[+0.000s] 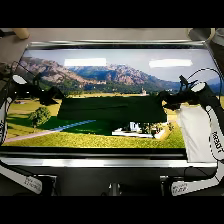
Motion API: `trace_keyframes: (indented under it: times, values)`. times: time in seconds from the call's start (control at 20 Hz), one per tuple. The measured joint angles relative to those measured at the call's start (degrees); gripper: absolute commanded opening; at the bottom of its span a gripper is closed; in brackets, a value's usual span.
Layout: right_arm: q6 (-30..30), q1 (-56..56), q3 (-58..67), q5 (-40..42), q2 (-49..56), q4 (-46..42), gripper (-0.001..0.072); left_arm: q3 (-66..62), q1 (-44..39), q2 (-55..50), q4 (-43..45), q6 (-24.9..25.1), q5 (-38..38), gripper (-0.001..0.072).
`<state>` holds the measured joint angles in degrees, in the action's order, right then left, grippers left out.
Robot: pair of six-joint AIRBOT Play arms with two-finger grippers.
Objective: Fold the shirts.
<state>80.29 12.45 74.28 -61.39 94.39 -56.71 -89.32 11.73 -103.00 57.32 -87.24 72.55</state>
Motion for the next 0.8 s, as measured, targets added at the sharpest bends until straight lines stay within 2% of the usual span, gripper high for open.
trace_keyframes:
  times: [0.15,0.35,0.4,0.45,0.5,0.6,0.65,0.8]
  values:
    - [0.0,0.5,0.9,-5.5,1.7,-5.5,0.0713,-1.3,0.4,2.1,-0.2,1.0,2.1,0.0661]
    - [0.0,-0.1,1.5,-8.2,5.1,-3.9,0.0702,-1.9,-0.6,5.9,-0.2,1.6,3.5,0.0662]
    - [0.0,-0.9,1.6,-8.7,5.7,-2.9,0.0602,-2.0,-1.2,6.8,-0.2,1.7,3.9,0.0661]
    - [0.0,-2.0,1.6,-8.6,6.3,-2.5,0.0295,-2.0,-2.1,7.5,-0.3,1.8,4.0,0.066]
    - [0.0,-3.0,1.7,-8.3,6.8,-2.6,0.0022,-2.0,-3.0,8.0,-0.3,1.8,4.2,0.0603]
    - [0.4,-4.7,2.1,-7.7,6.7,-3.1,0.0025,-2.0,-5.7,8.5,-0.3,1.9,4.3,0.007]
    - [0.8,-5.2,2.8,-8.2,5.8,-3.0,0.0024,-1.8,-7.7,8.5,-0.4,1.9,4.0,0.0027]
    - [2.2,-5.9,5.5,-10.3,0.4,-1.3,0.0025,-0.5,-15.9,7.0,-1.7,1.9,-0.7,0.0026]
